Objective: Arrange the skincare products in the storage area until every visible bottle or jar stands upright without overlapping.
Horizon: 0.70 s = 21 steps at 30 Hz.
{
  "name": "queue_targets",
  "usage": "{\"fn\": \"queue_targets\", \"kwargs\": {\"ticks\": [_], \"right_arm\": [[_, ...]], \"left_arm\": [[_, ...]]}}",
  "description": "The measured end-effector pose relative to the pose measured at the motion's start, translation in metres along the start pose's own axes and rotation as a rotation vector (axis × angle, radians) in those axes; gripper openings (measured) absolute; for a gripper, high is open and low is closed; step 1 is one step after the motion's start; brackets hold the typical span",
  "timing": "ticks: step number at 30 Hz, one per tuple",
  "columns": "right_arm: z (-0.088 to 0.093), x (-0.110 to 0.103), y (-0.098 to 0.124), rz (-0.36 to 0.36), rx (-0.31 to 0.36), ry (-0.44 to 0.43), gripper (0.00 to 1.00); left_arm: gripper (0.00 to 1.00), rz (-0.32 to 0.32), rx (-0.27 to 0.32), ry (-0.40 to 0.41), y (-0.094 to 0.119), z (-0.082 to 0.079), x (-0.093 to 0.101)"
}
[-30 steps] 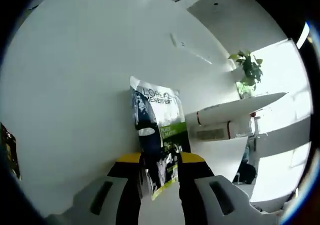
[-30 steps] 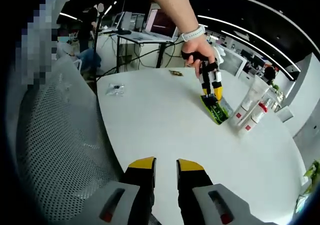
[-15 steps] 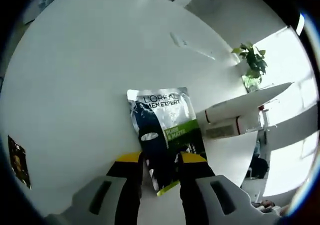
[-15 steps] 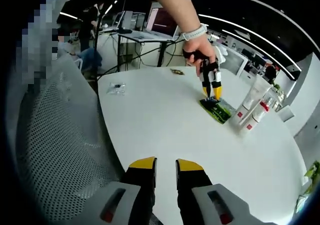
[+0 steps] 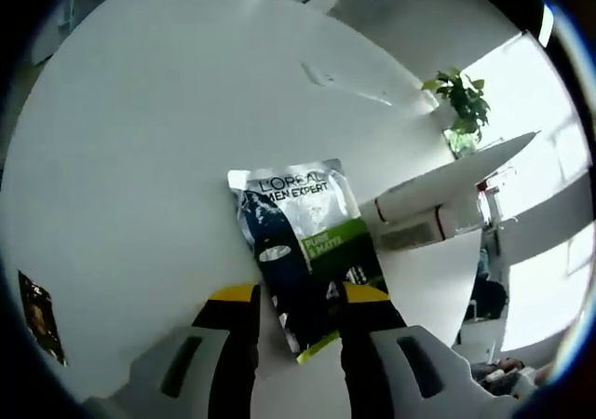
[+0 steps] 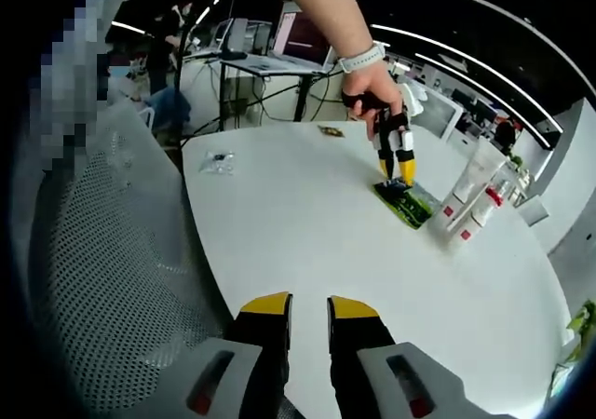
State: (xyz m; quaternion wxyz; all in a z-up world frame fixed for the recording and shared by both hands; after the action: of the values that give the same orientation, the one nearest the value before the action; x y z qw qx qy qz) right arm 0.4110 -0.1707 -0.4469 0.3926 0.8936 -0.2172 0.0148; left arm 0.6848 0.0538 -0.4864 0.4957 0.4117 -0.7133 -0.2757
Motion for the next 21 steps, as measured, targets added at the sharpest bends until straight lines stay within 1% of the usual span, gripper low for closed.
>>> {"fn": "queue_targets", "kwargs": {"ticks": [1,2,3,4,6,7,8,9,10,11,12,13,14,15,16,17,18,19,20,21], "right_arm": [[0.000,0.000,0.000,0.000,0.000,-0.002,0.09],[0.000,0.000,0.000,0.001,-0.001,-0.001,0.09],[0.000,0.000,0.000,0.001,-0.001,0.002,0.09],[0.000,0.000,0.000,-0.001,-0.001,0.000,0.10],[-0.001,0.000,0.000,-0.002,0.004,0.004,0.10],[-0.001,-0.001,0.000,-0.005,0.005,0.003,0.10],[-0.001,-0.001,0.000,-0.009,0.006,0.006,0.10],[-0.002,-0.002,0.000,-0.014,0.009,0.009,0.10],[-0.002,-0.002,0.000,-0.015,0.011,0.010,0.10],[-0.003,-0.002,0.000,-0.016,0.014,0.011,0.10],[-0.003,-0.001,0.000,-0.016,0.013,0.010,0.10],[-0.003,-0.001,0.000,-0.017,0.012,0.007,0.11],[-0.003,-0.001,0.000,-0.017,0.014,0.007,0.11],[-0.004,-0.001,0.000,-0.019,0.017,0.008,0.11],[-0.004,-0.002,0.000,-0.022,0.018,0.008,0.11],[-0.004,-0.002,0.000,-0.025,0.018,0.009,0.11],[-0.005,-0.003,0.000,-0.030,0.022,0.013,0.11],[-0.005,-0.004,0.000,-0.033,0.024,0.014,0.11],[-0.006,-0.004,0.000,-0.037,0.028,0.019,0.11],[-0.006,-0.005,0.000,-0.038,0.029,0.019,0.12]], "left_arm": [[0.29,-0.011,0.016,-0.017,0.005,0.001,-0.001],[0.29,-0.025,0.043,-0.042,0.007,-0.001,-0.006],[0.30,-0.023,0.062,-0.067,0.009,-0.001,-0.008],[0.33,-0.009,0.073,-0.082,0.014,0.005,-0.006],[0.42,-0.003,0.072,-0.102,0.024,0.016,-0.005],[0.44,0.009,0.078,-0.109,0.028,0.020,-0.004],[0.45,0.041,0.087,-0.084,0.035,0.029,0.000],[0.46,0.076,0.097,-0.054,0.040,0.034,0.005],[0.48,0.112,0.124,-0.021,0.047,0.041,0.010],[0.52,0.125,0.152,0.000,0.053,0.044,0.012],[0.55,0.155,0.218,0.023,0.062,0.049,0.017],[0.59,0.167,0.234,0.027,0.065,0.050,0.019],[0.65,0.207,0.296,0.035,0.075,0.057,0.025],[0.68,0.225,0.326,0.034,0.079,0.063,0.028],[0.69,0.256,0.305,0.049,0.086,0.077,0.032],[0.72,0.248,0.280,0.077,0.091,0.087,0.032],[0.72,0.235,0.280,0.086,0.096,0.095,0.031],[0.73,0.226,0.324,0.079,0.103,0.105,0.032],[0.72,0.213,0.348,0.073,0.107,0.113,0.033],[0.71,0.204,0.358,0.084,0.112,0.127,0.034]]}}
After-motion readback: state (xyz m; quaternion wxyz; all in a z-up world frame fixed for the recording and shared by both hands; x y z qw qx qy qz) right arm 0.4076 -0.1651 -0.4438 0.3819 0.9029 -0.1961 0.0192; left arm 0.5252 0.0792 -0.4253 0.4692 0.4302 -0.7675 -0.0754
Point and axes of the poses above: the point that each gripper's makers call its tool centre point, and the gripper's own axes: y roughly backward along the fingers, x roughly to its right, z roughly out of its underside, the point moved 7 cm from there along y, roughly backward along the fingers, and after that the axes turned 2 degrees about -z, right-handed, at the moved point
